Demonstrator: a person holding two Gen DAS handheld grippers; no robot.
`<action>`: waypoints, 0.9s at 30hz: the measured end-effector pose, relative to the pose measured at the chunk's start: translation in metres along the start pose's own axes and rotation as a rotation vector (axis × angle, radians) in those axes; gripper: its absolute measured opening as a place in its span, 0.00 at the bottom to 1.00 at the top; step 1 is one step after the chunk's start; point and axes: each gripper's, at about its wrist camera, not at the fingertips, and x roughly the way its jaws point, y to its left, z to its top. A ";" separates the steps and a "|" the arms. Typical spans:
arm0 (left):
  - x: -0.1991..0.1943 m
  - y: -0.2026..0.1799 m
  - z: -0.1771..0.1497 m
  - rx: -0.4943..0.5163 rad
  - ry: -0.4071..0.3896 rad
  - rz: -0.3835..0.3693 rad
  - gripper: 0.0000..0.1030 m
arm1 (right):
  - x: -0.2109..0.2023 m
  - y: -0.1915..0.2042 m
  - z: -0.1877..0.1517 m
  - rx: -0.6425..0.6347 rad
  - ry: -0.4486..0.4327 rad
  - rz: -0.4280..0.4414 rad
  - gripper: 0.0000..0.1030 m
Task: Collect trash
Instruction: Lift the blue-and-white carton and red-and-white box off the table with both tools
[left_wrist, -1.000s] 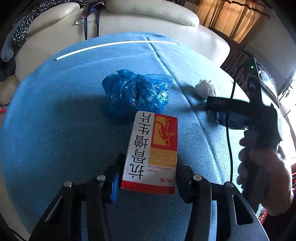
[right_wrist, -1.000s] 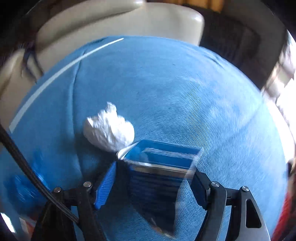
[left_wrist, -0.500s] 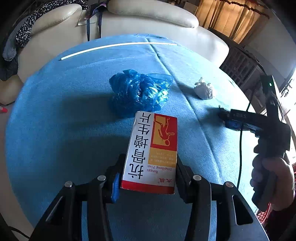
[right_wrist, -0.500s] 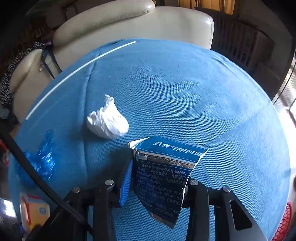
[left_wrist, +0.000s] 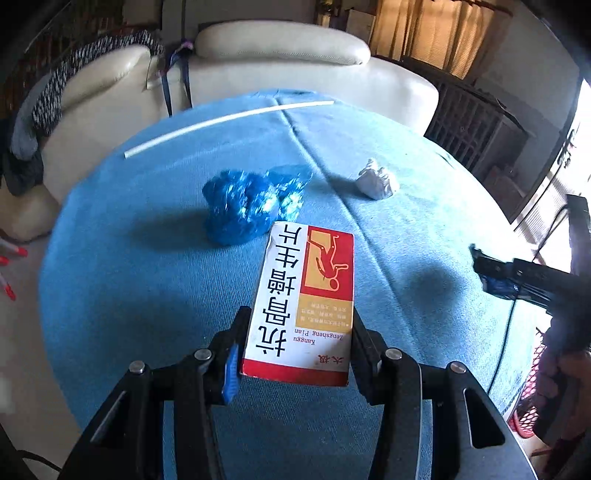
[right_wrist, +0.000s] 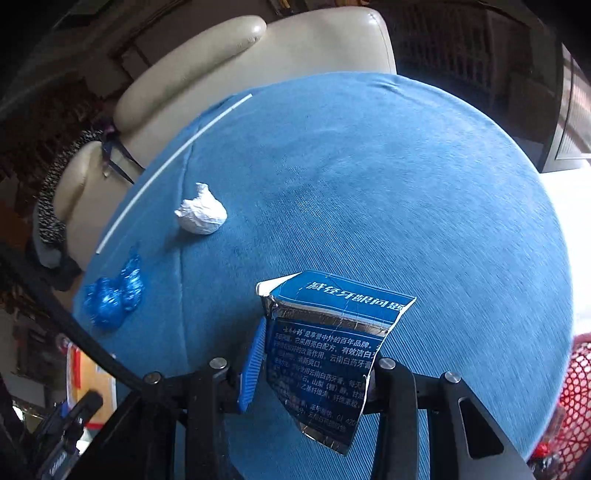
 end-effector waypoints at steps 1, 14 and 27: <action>-0.003 -0.003 0.000 0.010 -0.008 0.007 0.49 | -0.008 -0.002 -0.004 -0.002 -0.008 0.008 0.41; -0.056 -0.051 -0.004 0.131 -0.120 0.072 0.49 | -0.090 -0.015 -0.049 -0.052 -0.102 0.094 0.41; -0.081 -0.088 -0.012 0.210 -0.173 0.092 0.49 | -0.126 -0.029 -0.075 -0.052 -0.141 0.138 0.41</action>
